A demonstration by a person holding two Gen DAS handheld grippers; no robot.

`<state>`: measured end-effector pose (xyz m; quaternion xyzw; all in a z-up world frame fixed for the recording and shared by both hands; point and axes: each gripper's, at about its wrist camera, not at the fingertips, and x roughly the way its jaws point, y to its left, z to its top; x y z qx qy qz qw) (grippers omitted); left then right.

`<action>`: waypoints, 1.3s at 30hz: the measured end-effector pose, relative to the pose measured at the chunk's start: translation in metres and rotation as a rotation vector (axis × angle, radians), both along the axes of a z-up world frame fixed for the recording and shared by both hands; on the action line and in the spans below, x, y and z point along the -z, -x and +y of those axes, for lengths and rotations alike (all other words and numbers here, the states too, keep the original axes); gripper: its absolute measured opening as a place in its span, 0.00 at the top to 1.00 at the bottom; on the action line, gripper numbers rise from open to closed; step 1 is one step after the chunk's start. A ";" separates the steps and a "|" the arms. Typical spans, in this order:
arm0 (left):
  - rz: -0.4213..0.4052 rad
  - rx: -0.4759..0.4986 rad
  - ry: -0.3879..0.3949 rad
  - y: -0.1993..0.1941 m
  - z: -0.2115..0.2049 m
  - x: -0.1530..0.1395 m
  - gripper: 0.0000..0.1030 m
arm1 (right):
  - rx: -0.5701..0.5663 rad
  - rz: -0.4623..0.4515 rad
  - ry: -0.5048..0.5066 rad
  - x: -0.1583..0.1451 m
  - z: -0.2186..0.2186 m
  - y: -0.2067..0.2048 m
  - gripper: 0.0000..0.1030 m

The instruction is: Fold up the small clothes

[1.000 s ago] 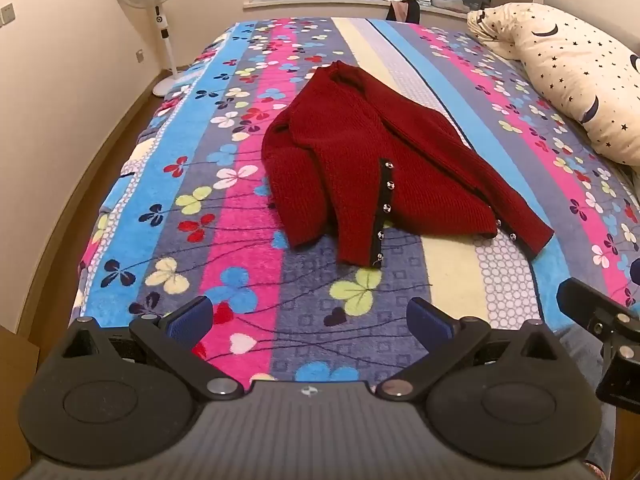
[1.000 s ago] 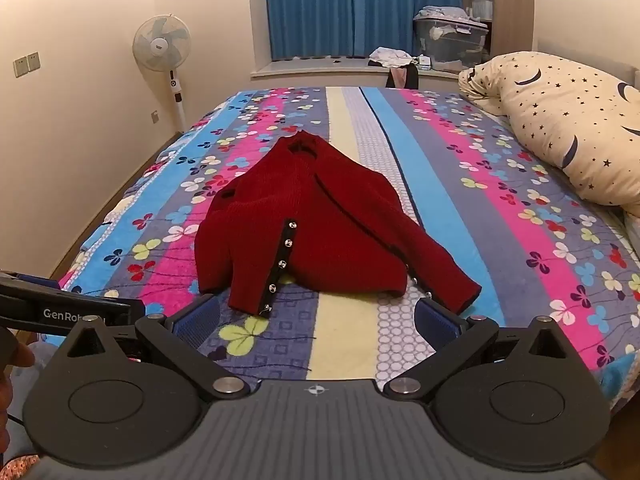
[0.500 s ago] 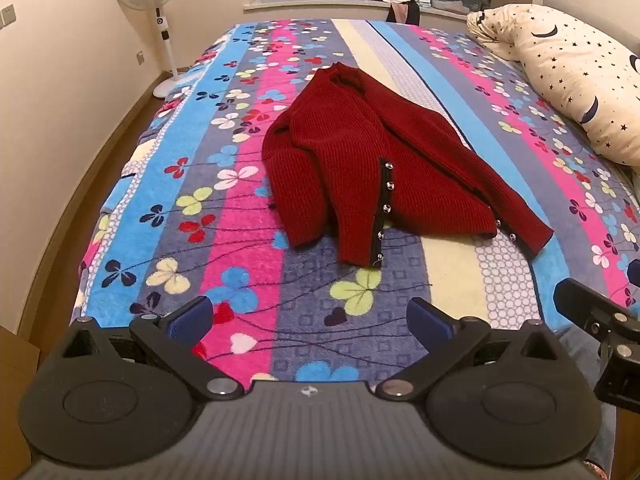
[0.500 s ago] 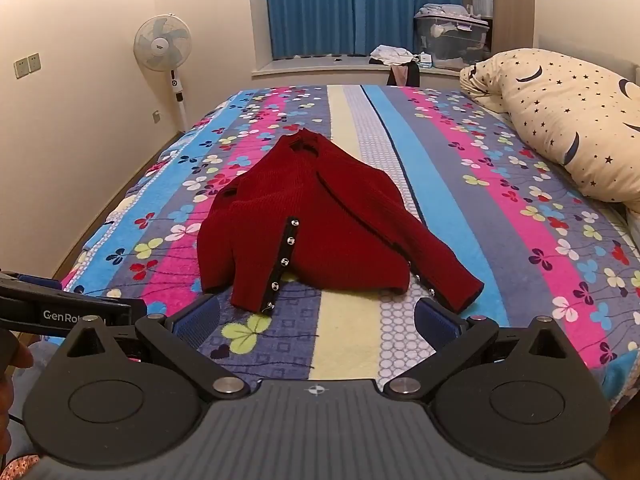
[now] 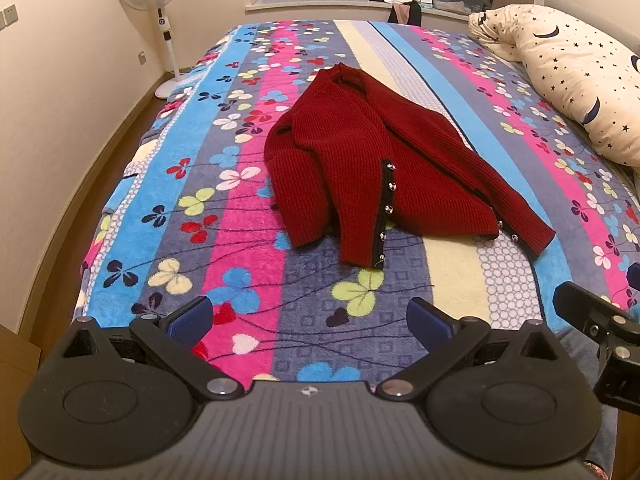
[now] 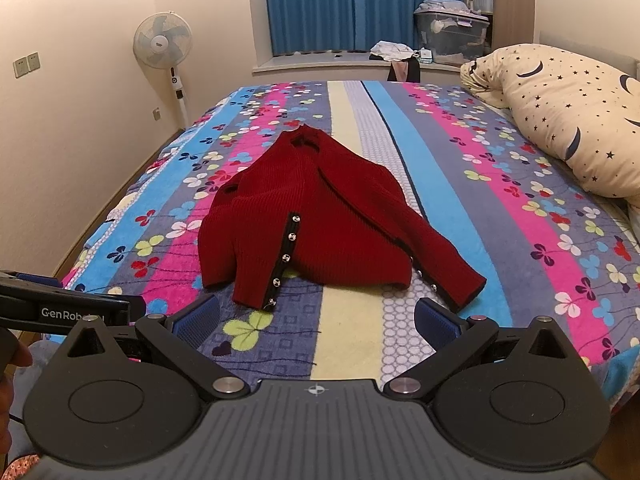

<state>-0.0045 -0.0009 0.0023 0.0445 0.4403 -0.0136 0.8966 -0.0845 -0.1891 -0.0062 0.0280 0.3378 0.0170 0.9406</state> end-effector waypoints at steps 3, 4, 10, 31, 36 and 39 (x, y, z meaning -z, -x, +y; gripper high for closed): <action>0.000 -0.001 0.001 0.000 0.000 0.000 0.00 | 0.000 0.000 -0.002 0.000 0.000 0.000 0.01; 0.001 -0.002 0.000 0.000 0.000 0.000 0.00 | 0.000 0.000 -0.002 0.000 0.000 0.000 0.01; -0.002 0.000 0.000 0.000 0.000 0.000 0.00 | 0.001 0.000 -0.003 0.001 0.000 0.000 0.01; 0.000 0.000 -0.002 -0.001 0.000 0.000 0.00 | -0.002 0.002 -0.006 0.001 0.001 -0.002 0.01; 0.000 0.001 -0.002 -0.002 0.000 0.000 0.00 | -0.004 0.002 -0.008 -0.001 0.000 -0.004 0.01; 0.001 0.001 -0.002 -0.002 0.000 0.000 0.00 | -0.004 0.007 -0.010 -0.002 -0.001 -0.005 0.01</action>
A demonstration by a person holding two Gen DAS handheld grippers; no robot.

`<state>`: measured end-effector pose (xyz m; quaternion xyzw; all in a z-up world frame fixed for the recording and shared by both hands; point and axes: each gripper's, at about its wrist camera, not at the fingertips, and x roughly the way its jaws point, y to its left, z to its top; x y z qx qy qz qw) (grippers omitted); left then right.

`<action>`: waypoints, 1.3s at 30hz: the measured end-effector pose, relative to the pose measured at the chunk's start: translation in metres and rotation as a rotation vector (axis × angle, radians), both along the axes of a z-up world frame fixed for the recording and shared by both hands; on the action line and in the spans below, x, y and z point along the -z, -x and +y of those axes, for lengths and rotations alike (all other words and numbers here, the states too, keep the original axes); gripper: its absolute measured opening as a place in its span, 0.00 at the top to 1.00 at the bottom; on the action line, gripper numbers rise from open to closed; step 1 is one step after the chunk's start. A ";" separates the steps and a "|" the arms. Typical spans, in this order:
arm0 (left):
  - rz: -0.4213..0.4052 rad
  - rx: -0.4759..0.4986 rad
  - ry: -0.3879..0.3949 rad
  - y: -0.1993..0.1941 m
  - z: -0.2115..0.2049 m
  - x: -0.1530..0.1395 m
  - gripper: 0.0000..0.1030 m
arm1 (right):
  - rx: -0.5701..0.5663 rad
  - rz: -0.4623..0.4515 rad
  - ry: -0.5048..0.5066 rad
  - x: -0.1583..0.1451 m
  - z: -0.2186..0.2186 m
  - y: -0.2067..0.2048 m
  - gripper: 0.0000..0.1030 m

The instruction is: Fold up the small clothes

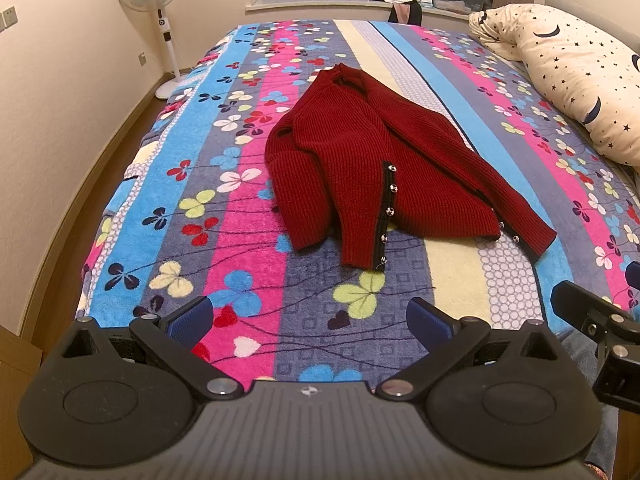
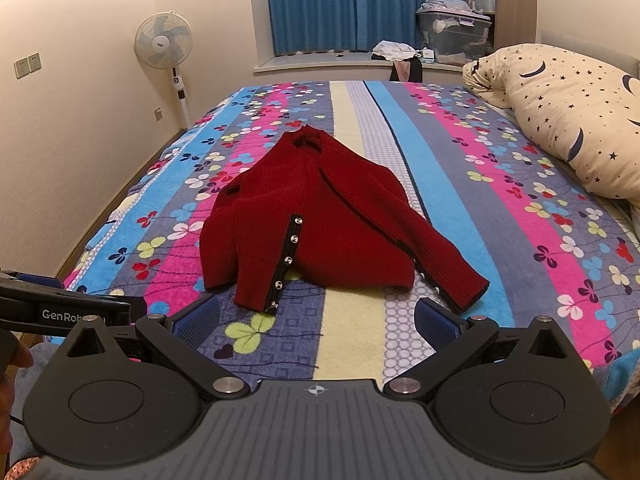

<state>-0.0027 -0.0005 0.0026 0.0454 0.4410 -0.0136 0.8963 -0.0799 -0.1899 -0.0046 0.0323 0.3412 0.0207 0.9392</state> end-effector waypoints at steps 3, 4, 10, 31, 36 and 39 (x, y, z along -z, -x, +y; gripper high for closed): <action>0.001 -0.001 -0.002 -0.001 0.000 0.000 0.00 | -0.001 0.001 -0.001 0.000 0.000 -0.001 0.01; 0.002 -0.002 -0.001 -0.002 0.000 0.000 0.00 | -0.001 0.001 -0.001 0.000 0.000 -0.001 0.01; 0.003 0.000 -0.002 -0.004 0.001 0.000 0.00 | 0.000 0.006 -0.005 0.000 0.000 -0.003 0.01; 0.088 -0.020 0.000 -0.072 0.021 0.094 0.00 | 0.205 0.199 -0.180 0.098 -0.060 -0.073 0.01; 0.087 0.018 -0.031 -0.134 0.021 0.136 0.00 | 0.188 0.238 -0.193 0.152 -0.091 -0.131 0.01; 0.122 0.035 0.052 -0.181 0.022 0.161 0.00 | 0.181 0.278 -0.222 0.186 -0.111 -0.177 0.01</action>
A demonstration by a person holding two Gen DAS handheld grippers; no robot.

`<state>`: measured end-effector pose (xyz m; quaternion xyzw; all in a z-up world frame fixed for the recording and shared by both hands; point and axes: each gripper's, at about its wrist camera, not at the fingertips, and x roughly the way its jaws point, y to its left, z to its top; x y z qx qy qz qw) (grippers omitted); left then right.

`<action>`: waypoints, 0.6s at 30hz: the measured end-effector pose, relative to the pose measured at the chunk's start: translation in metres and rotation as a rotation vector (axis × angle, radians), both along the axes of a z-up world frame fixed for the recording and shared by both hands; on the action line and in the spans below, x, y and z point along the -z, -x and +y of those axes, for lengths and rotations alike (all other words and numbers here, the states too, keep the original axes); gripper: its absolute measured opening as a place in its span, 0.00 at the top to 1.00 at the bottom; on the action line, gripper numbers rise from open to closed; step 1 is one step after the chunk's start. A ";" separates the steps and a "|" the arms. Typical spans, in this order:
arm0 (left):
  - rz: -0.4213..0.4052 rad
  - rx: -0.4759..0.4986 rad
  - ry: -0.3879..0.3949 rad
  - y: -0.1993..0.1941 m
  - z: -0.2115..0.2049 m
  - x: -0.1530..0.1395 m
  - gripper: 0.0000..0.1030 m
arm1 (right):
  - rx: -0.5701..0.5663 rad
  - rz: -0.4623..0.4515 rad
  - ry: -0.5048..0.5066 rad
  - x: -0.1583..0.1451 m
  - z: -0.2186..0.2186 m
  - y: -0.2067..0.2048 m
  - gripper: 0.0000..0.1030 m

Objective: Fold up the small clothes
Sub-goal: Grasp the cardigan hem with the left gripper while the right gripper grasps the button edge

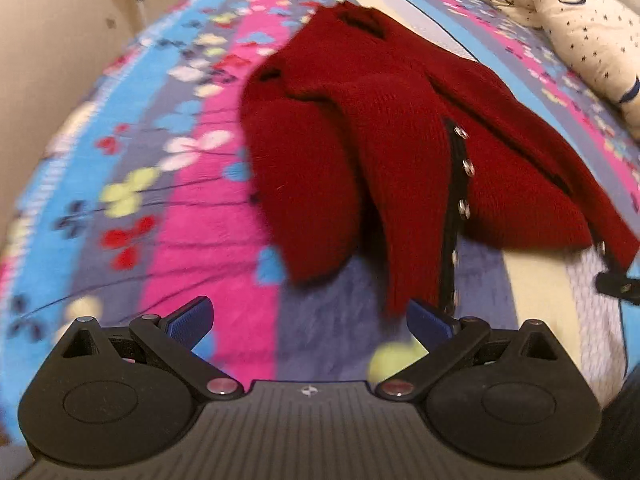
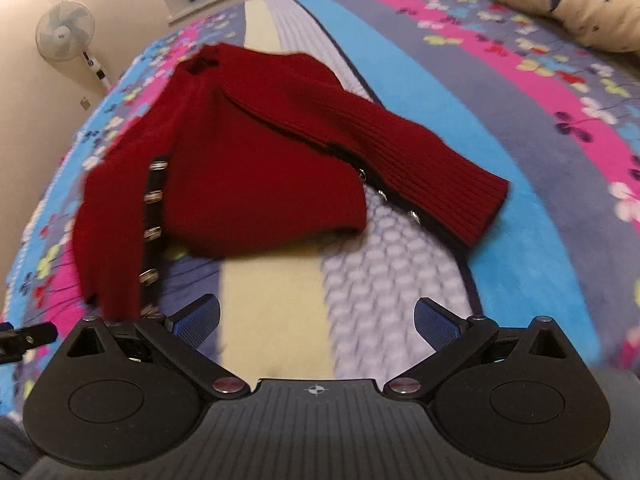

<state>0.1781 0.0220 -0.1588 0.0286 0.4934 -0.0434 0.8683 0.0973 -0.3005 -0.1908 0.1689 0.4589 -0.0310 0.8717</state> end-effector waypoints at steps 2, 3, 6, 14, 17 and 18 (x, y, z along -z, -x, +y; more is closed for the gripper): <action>0.024 -0.013 0.028 -0.030 -0.001 0.015 0.00 | 0.042 0.025 -0.058 0.019 -0.015 -0.030 0.01; 0.043 -0.019 0.048 -0.043 -0.002 0.021 0.00 | 0.064 0.030 -0.080 0.027 -0.020 -0.044 0.01; 0.117 -0.053 0.137 -0.080 -0.002 0.035 0.08 | 0.129 0.040 -0.130 0.038 -0.029 -0.077 0.01; 0.024 -0.037 0.155 -0.077 0.000 -0.042 0.70 | 0.045 -0.109 -0.128 -0.034 -0.027 -0.079 0.82; -0.010 -0.026 0.205 -0.051 0.017 -0.082 0.72 | 0.075 -0.216 -0.175 -0.087 -0.046 -0.050 0.84; -0.018 -0.014 0.215 -0.041 0.023 -0.092 0.72 | 0.075 -0.245 -0.188 -0.102 -0.052 -0.039 0.84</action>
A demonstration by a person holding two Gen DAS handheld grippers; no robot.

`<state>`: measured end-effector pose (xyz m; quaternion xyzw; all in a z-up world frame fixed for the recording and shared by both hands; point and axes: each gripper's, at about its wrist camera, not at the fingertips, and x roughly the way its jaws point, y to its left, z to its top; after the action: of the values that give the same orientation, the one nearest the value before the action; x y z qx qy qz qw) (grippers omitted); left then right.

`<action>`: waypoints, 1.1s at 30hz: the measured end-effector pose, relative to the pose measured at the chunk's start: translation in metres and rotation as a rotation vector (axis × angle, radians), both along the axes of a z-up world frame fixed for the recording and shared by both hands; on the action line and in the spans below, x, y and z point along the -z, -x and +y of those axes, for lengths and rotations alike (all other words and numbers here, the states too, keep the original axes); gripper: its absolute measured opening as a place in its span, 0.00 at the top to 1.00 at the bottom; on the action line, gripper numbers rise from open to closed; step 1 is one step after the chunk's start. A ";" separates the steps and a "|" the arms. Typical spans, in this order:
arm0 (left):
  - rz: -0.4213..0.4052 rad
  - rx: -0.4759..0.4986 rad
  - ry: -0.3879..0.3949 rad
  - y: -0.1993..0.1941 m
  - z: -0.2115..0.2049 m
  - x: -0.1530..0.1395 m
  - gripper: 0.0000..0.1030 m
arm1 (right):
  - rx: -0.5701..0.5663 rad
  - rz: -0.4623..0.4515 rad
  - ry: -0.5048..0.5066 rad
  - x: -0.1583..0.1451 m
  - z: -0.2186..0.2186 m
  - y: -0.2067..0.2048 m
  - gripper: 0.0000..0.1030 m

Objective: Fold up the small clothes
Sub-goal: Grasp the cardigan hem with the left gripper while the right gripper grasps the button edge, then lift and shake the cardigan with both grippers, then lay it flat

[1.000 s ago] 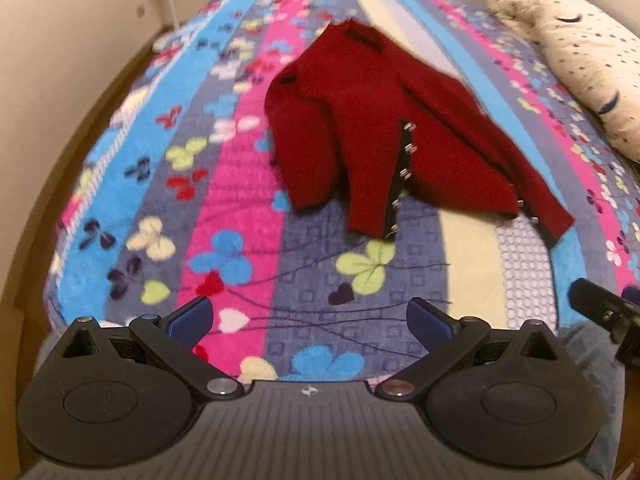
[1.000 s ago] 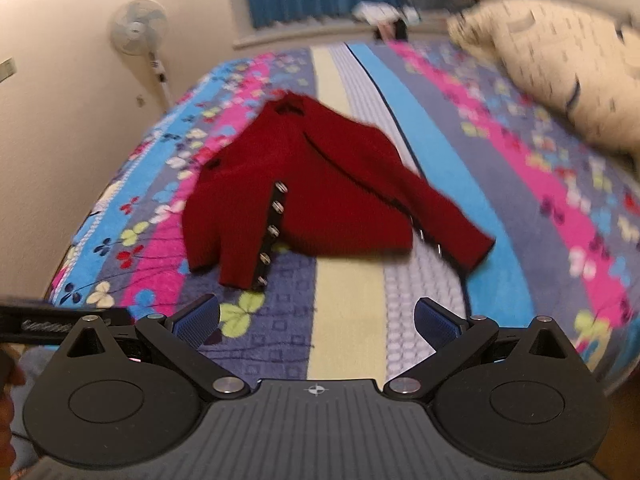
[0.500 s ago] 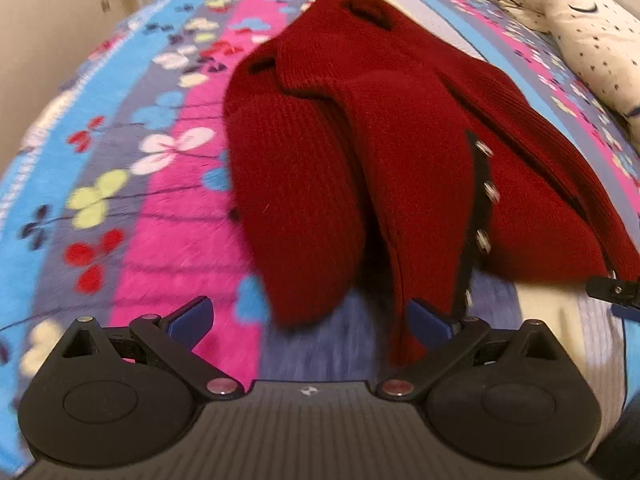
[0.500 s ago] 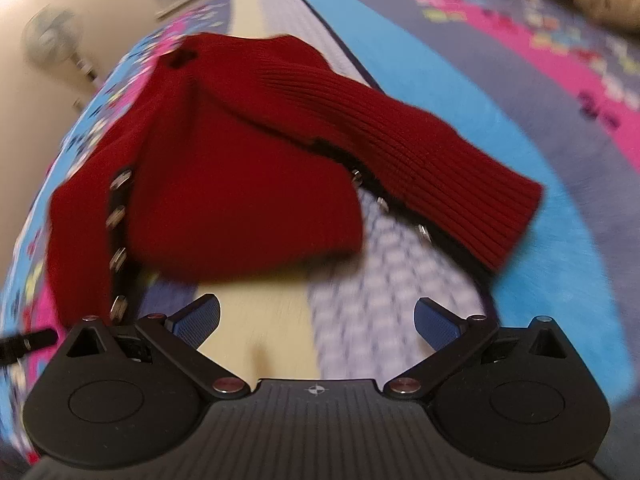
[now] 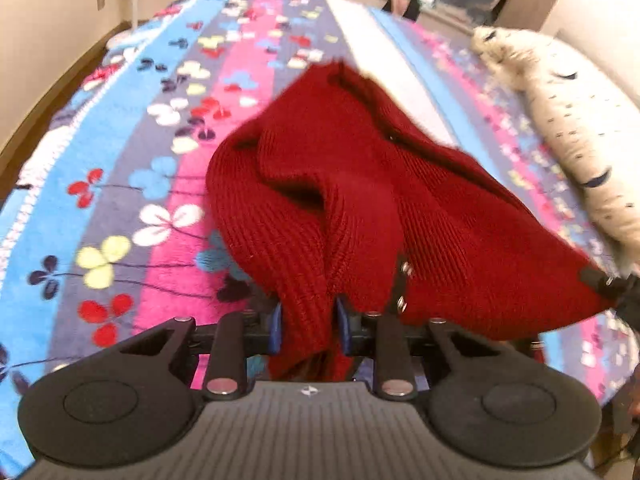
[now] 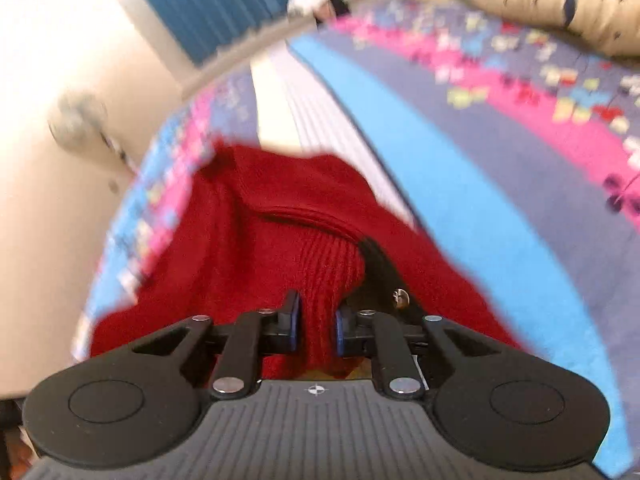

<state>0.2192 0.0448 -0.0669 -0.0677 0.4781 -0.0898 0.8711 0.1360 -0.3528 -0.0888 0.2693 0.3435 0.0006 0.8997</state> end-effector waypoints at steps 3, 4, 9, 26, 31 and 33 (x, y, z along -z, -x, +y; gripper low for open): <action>-0.015 0.026 0.046 0.036 0.019 -0.029 0.73 | 0.004 -0.089 0.000 -0.039 -0.017 0.040 0.84; -0.016 0.015 0.045 0.046 0.025 -0.032 0.76 | 0.017 -0.097 0.017 -0.047 -0.026 0.048 0.84; 0.098 -0.190 -0.122 0.049 0.077 0.013 0.83 | -0.023 0.217 0.060 0.019 -0.044 0.056 0.73; 0.388 0.046 -0.049 0.019 -0.069 0.107 0.22 | 0.119 0.245 0.210 0.071 -0.056 0.022 0.20; 0.372 0.010 0.037 0.009 -0.080 0.088 0.81 | 0.117 0.222 0.255 0.076 -0.048 -0.003 0.20; 0.265 -0.055 0.136 -0.008 -0.055 0.052 0.81 | 0.116 0.210 0.308 0.075 -0.048 -0.016 0.20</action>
<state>0.2274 -0.0099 -0.1192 -0.1510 0.5795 -0.0883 0.7960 0.1520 -0.4010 -0.1643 0.1464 0.4153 -0.1317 0.8881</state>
